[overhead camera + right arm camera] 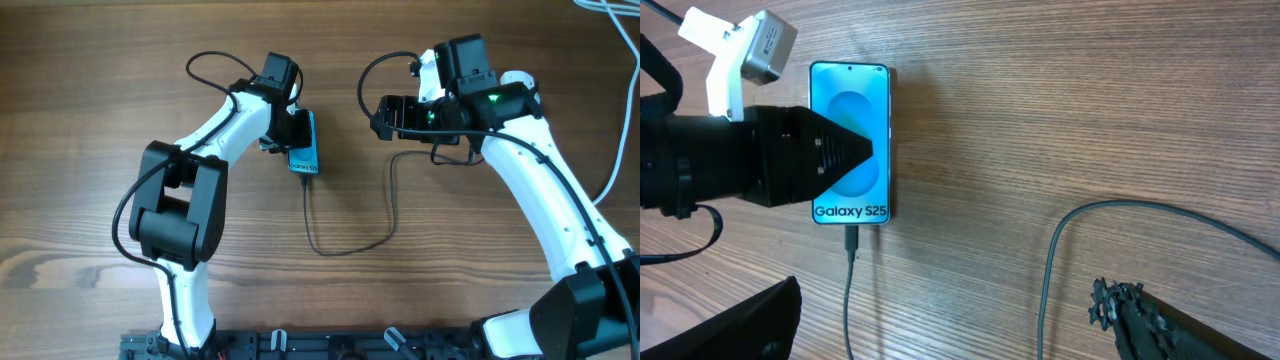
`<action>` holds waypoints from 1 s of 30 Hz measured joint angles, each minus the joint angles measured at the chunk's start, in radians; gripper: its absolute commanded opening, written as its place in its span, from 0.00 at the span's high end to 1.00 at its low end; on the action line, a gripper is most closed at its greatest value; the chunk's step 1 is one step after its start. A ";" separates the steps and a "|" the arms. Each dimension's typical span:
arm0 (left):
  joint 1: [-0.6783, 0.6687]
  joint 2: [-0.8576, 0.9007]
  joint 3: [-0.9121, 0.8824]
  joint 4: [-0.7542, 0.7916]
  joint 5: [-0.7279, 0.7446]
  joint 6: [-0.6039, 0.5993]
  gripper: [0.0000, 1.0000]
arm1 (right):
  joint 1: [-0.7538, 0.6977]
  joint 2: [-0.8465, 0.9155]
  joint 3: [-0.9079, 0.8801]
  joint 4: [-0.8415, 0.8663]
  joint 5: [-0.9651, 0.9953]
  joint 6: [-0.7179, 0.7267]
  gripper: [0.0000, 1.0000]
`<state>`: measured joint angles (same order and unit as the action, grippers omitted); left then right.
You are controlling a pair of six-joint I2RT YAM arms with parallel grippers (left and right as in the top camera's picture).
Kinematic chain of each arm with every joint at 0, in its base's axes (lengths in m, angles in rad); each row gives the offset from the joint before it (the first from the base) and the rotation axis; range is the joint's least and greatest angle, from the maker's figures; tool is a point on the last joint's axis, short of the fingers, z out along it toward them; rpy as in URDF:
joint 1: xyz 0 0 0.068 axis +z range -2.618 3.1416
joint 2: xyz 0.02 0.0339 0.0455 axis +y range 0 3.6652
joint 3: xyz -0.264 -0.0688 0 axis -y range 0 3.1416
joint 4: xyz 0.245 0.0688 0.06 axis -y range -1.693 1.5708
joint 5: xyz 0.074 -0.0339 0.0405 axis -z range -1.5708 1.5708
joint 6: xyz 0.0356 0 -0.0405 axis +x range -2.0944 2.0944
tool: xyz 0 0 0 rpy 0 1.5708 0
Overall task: Plug charger to phone and switch on socket
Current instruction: 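Tilt the phone down flat onto the table with the left gripper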
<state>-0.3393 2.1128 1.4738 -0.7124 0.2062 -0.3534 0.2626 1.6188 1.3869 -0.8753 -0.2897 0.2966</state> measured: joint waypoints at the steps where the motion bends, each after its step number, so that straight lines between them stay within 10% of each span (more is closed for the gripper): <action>1: 0.000 0.000 -0.001 0.001 0.000 0.000 0.54 | 0.000 0.000 0.000 0.000 0.000 0.000 0.00; 30: -0.008 -0.003 -0.007 0.010 -0.027 0.000 0.42 | 0.000 0.000 0.000 0.000 0.000 0.000 0.00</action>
<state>-0.3470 2.1101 1.4670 -0.7029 0.1791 -0.3534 0.2630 1.6188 1.3869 -0.8753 -0.2897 0.2966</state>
